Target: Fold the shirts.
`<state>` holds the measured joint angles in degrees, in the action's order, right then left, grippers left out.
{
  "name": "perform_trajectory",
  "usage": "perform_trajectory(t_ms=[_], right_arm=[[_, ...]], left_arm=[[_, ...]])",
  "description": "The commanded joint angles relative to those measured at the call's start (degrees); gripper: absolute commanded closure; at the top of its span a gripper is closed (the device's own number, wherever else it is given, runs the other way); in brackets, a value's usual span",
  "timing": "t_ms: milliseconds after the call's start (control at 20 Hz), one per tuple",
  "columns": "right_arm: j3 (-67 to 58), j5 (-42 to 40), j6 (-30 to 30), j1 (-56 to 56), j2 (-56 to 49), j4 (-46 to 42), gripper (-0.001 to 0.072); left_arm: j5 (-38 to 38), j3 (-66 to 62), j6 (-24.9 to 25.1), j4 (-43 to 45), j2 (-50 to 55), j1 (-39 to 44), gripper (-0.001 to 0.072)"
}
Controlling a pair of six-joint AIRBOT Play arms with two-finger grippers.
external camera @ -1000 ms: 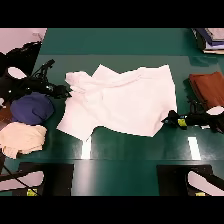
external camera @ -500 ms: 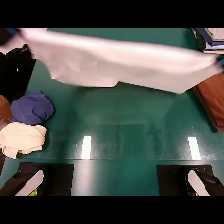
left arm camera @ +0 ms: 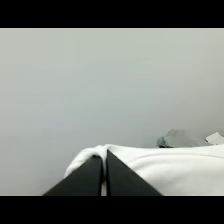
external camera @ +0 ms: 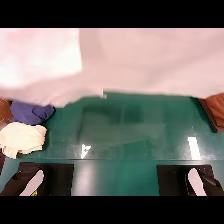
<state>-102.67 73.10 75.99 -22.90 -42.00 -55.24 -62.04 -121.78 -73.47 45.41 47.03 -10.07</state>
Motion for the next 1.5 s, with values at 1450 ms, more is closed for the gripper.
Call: perform_trajectory(t_ms=[1450], right_arm=[[6.5, -14.6, 6.8, 20.5, -56.3, -14.9, 0.0696]], left_arm=[[7.9, 20.7, -2.6, 16.5, 48.9, 11.8, 0.0683]])
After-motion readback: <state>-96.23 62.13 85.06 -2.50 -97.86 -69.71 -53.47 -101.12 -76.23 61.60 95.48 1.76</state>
